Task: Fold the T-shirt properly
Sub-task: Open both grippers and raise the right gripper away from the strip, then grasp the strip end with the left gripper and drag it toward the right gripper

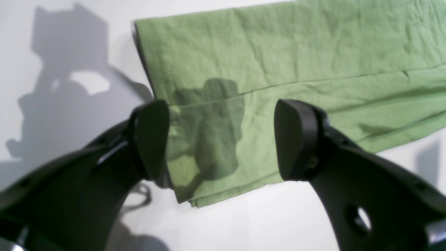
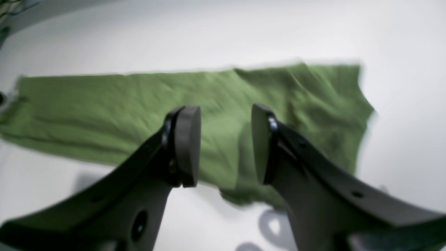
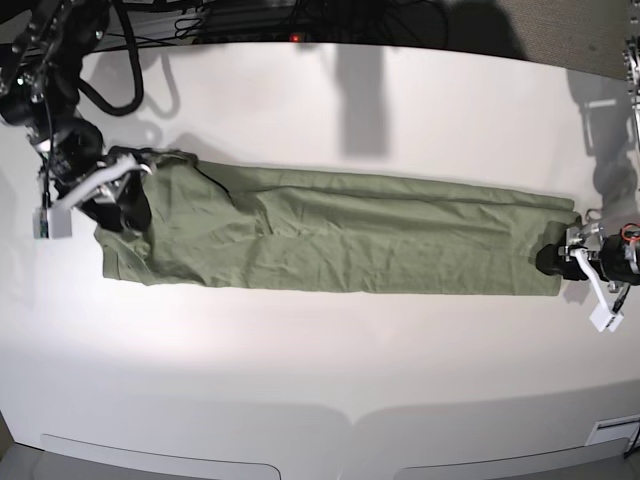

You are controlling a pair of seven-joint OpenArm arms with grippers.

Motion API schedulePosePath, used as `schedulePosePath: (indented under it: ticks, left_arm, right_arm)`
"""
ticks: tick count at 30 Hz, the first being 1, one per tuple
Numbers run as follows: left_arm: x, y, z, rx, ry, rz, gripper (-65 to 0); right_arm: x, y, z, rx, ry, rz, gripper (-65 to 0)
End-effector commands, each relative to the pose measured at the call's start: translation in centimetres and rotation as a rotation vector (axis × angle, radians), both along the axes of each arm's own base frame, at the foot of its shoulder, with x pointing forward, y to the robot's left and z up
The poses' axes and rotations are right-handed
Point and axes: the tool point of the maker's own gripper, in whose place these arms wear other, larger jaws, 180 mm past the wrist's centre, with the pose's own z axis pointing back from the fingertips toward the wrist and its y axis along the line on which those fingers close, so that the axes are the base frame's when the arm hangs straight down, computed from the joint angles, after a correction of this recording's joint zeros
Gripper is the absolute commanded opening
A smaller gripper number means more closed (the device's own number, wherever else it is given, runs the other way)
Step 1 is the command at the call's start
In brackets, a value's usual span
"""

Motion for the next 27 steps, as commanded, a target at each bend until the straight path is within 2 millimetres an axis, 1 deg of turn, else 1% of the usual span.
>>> schedulePosePath:
  ticks: [1,4,7,9,11,13,16,19,24,27]
  left_arm:
    - [1.4,0.9,2.2,0.004,-0.064,0.001,-19.5]
    - [1.3,0.9,2.1,0.004,-0.061,0.001,-19.5]
    - [1.2,1.0,1.9,0.002,-0.052,0.006,-19.5]
    - [0.9,1.4,1.2,0.007,-0.031,0.017,-19.5]
    - [0.3,2.3,0.0,0.033,0.001,0.038,-19.5]
    - [-0.4,3.2,-1.4,0.043,0.047,0.067,-19.5]
    - [-1.0,3.7,-2.5,0.017,0.087,0.102,-19.5]
    - [-1.3,2.9,-2.4,-0.045,0.106,0.11,-19.5]
    - [-3.1,-0.9,-2.4,-0.207,0.227,0.057,-19.5]
    - [-3.5,-2.3,-2.2,-0.273,0.248,0.04,-19.5]
  right_arm:
    - [0.1,-0.3,1.3,0.005,-0.048,0.002,-41.9]
    - [-1.7,-1.0,0.4,0.029,0.005,-0.02,-41.9]
    - [-3.1,-1.5,0.2,0.066,0.023,-0.037,-41.9]
    - [-3.9,-1.8,0.1,0.087,0.041,-0.042,-41.9]
    - [-4.3,-2.0,0.6,0.107,0.038,-0.046,-41.9]
    - [-4.5,-2.3,1.5,0.117,0.014,-0.052,-41.9]
    - [-4.7,-2.3,3.3,0.122,-0.027,-0.044,-41.9]
    - [-4.9,-2.1,4.6,0.092,-0.05,-0.031,-41.9]
    - [-4.9,-1.7,6.1,0.037,-0.075,0.002,-41.9]
    - [-4.8,-1.4,6.8,0.017,-0.092,0.015,-41.9]
